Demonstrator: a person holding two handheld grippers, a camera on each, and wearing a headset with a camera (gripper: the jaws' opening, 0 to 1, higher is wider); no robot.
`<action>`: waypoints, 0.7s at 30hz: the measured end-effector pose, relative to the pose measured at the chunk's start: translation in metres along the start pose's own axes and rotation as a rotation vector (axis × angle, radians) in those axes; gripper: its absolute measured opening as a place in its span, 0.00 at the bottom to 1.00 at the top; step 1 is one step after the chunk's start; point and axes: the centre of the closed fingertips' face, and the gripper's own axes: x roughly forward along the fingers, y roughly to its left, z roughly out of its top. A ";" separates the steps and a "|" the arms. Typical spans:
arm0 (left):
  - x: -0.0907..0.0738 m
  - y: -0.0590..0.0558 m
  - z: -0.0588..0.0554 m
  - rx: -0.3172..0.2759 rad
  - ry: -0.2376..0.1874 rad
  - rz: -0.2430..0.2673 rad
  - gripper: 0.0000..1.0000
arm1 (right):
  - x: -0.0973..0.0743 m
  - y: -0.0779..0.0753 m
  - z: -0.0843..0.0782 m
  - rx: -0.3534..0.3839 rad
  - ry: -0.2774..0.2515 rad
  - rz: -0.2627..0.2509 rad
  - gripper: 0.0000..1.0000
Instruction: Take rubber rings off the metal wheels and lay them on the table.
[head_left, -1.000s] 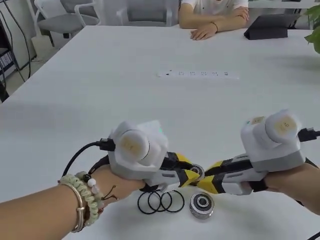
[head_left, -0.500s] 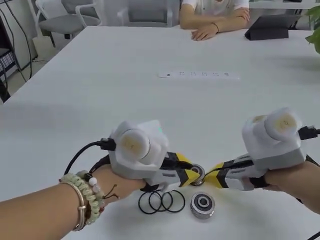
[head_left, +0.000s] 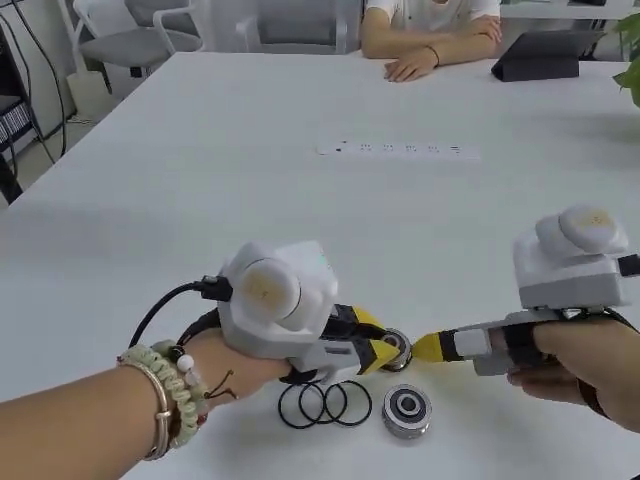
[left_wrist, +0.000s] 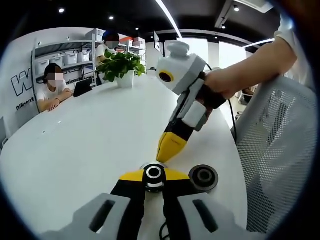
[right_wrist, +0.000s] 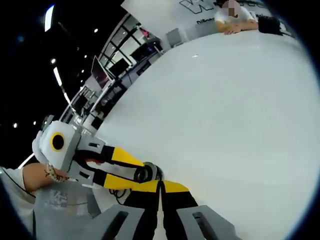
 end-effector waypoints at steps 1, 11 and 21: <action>0.000 0.000 0.000 0.001 0.000 0.000 0.07 | -0.001 0.003 0.001 0.031 -0.002 0.015 0.00; 0.000 0.000 0.000 0.001 0.000 -0.002 0.07 | 0.000 0.009 -0.001 -0.101 0.033 0.006 0.00; 0.000 0.000 -0.001 0.005 0.001 -0.004 0.07 | 0.001 0.014 0.003 -0.196 0.051 -0.013 0.00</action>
